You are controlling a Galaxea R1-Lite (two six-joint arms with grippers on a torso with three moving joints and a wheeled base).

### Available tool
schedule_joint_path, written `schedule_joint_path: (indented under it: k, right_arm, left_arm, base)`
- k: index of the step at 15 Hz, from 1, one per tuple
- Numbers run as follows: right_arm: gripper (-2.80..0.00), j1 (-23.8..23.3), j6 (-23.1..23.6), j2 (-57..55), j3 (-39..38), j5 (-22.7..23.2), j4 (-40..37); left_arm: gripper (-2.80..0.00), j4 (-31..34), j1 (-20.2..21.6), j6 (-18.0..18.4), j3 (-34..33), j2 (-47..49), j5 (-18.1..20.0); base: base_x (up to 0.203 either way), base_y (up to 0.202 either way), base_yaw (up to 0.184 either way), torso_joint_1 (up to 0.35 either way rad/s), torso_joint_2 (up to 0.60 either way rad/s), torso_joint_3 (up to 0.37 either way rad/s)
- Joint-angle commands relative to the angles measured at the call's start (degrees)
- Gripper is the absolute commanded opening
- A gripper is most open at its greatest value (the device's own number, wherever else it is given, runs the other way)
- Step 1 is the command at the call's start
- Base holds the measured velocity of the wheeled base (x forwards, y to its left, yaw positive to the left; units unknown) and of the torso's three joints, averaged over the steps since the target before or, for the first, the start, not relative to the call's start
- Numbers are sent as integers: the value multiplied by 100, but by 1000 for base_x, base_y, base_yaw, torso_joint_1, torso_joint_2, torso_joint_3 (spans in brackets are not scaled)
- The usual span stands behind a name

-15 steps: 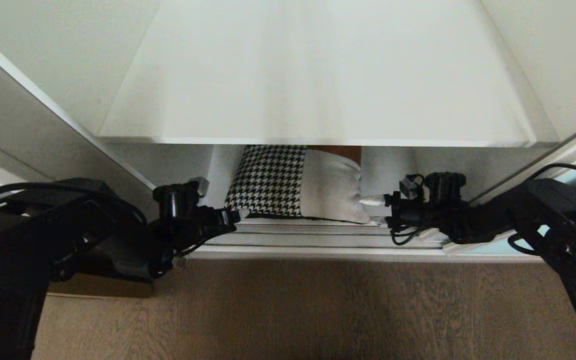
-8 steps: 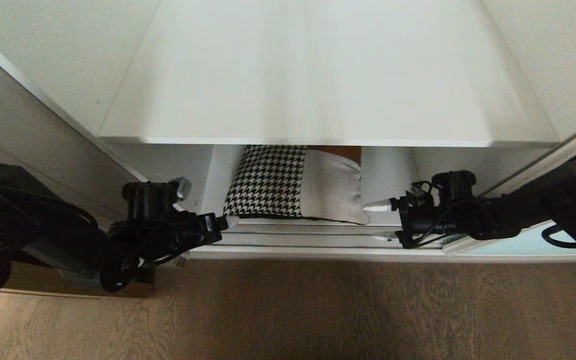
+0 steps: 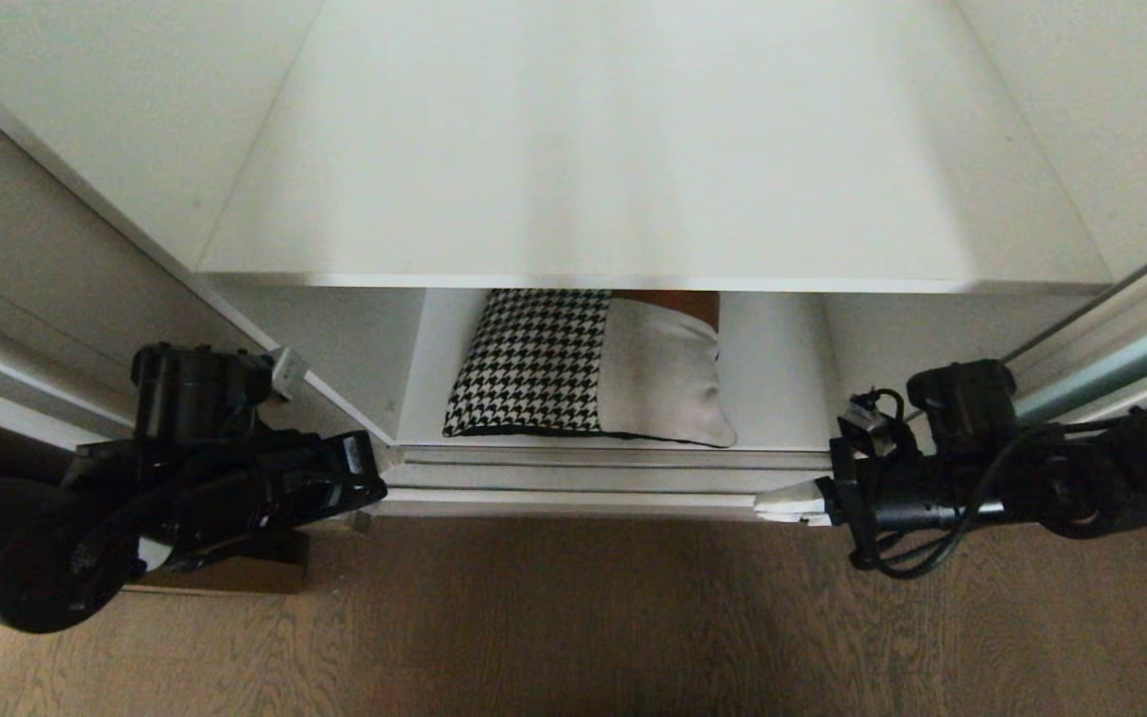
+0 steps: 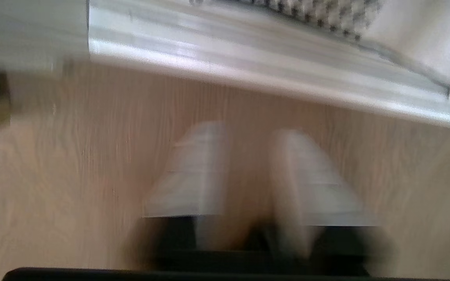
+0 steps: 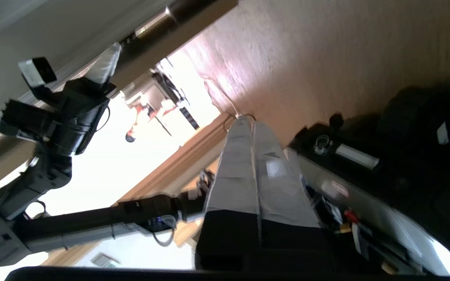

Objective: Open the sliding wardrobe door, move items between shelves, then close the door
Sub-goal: Place the pillow on the lower shelf, then close the door

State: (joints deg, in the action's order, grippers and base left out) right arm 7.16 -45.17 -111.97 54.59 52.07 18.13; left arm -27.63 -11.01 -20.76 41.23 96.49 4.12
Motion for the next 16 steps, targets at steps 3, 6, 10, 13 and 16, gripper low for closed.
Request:
schedule_joint_path:
  k: [3, 6, 10, 13, 16]
  right_arm:
    - [-280, 84, 61, 457, -405, -21, 15]
    - [-280, 84, 70, 581, -421, -194, 3]
    - [-280, 93, 77, 965, -664, -197, -131]
    - [-280, 93, 79, 1286, -900, -302, -150]
    - [-280, 93, 79, 1513, -1170, -366, -148]
  left_arm:
    - [-280, 226, -208, -145, -163, -168, -486]
    - [-280, 222, -467, -160, -169, 276, -1600]
    - [-280, 293, -817, -200, -344, -261, -1668]
    - [-280, 301, -871, -200, -534, -574, -1747]
    - [-280, 246, -877, -200, -778, -744, -1800]
  base:
    - [0, 0, 0, 0, 0, 0]
    - [0, 0, 0, 0, 0, 0]
    - [0, 0, 0, 0, 0, 0]
    - [-149, 0, -1, 5, 2, 6]
    - [-195, 0, -1, 3, 0, 5]
